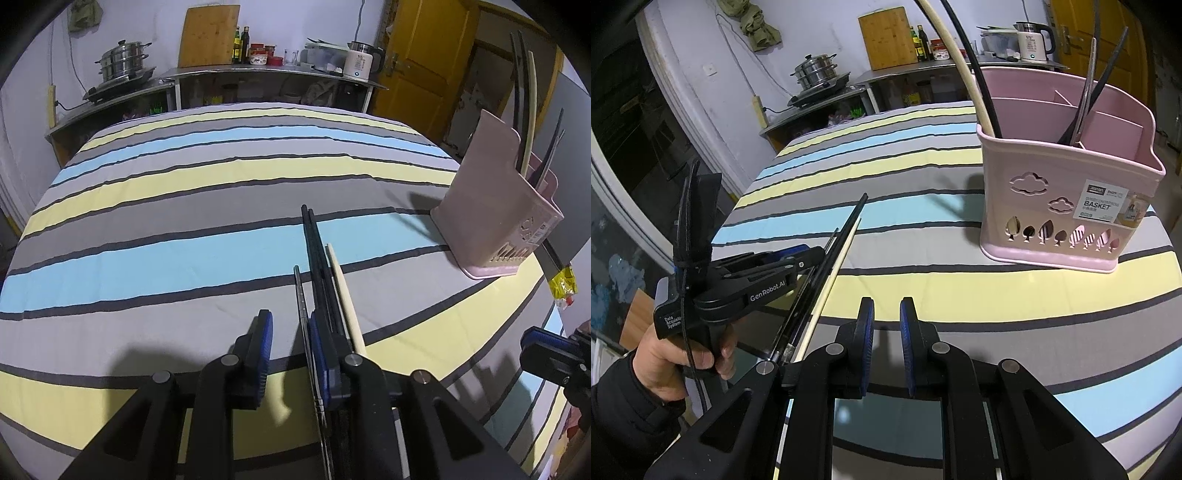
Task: Organize utensils
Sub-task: 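Close the left tool on a thin metal chopstick while the right tool grasps a wooden chopstick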
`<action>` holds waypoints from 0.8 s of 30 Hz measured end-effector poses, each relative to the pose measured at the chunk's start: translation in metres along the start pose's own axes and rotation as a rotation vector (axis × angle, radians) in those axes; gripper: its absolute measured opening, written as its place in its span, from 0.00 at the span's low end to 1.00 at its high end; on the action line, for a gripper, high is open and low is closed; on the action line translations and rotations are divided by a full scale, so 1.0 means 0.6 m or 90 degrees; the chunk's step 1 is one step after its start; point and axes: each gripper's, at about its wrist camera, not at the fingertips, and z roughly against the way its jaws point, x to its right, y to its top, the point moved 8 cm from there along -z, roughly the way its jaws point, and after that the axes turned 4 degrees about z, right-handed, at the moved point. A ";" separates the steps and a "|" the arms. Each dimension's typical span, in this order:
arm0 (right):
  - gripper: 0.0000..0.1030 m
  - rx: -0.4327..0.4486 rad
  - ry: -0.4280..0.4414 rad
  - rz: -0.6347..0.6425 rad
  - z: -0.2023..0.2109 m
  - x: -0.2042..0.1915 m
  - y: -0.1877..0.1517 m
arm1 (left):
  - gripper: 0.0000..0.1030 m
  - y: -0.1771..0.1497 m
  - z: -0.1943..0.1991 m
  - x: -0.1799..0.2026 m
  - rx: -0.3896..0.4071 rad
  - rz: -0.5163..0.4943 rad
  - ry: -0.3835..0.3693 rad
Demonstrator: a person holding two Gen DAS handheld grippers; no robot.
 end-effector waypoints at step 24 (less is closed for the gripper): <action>0.14 -0.086 -0.008 0.027 -0.202 -0.067 0.082 | 0.16 -0.026 0.038 -0.100 0.020 0.079 0.032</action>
